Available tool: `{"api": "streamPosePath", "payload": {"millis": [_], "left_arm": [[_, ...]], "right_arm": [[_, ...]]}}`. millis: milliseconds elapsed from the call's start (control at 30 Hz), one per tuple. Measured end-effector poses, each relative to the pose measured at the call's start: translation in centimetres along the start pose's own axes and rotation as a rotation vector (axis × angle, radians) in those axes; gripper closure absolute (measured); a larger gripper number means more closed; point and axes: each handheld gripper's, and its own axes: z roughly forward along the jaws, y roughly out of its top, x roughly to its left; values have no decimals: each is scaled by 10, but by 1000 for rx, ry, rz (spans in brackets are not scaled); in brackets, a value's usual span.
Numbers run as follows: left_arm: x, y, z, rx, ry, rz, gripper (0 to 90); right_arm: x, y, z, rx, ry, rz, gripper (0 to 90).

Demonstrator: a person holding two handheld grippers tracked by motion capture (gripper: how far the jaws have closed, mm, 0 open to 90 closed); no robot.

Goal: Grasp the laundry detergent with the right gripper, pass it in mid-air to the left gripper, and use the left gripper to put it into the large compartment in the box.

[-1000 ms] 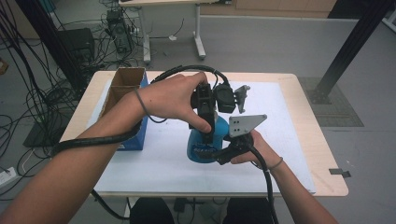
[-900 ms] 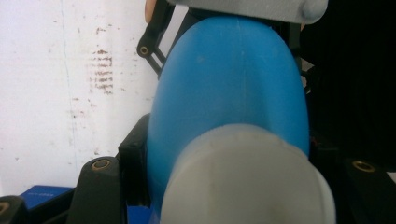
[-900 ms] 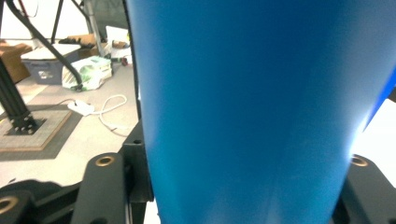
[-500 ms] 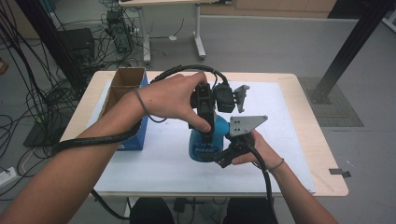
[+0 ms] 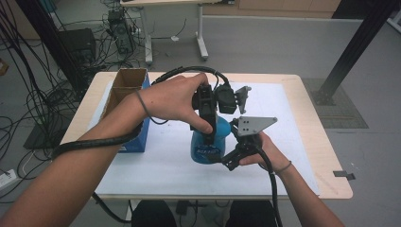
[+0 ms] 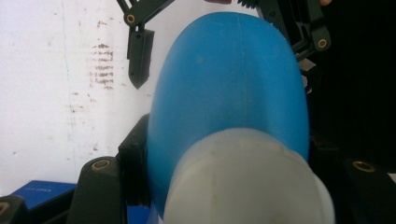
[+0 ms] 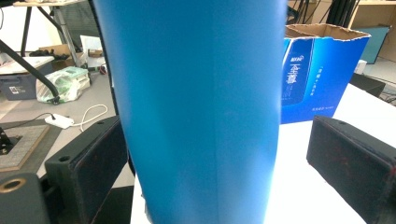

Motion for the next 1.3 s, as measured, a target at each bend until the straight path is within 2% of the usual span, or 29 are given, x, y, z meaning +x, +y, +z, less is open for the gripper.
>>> {"api": "streamPosePath", "payload": {"millis": [233,367,600,633,933,1300], "left_arm": [[0,-1,1,0,1,-6,375],[1,-2,0,-4,-3,-12,375],[2,-2,1,0,0,-32,375],[3,-4,1,-9,-5,-45,375],[3,-2,2,1,-6,-42,375],[3,-5,0,-4,-9,-50,375]], "right_arm": [[1,-2,-8,9,-10,5,56],[2,-4,-15,21,-32,12,58],[4,-7,-25,26,-56,24,59],[4,-8,-28,27,-64,26,60],[7,-13,-44,28,-98,35,59],[12,-25,-71,37,-174,62,60]]}}
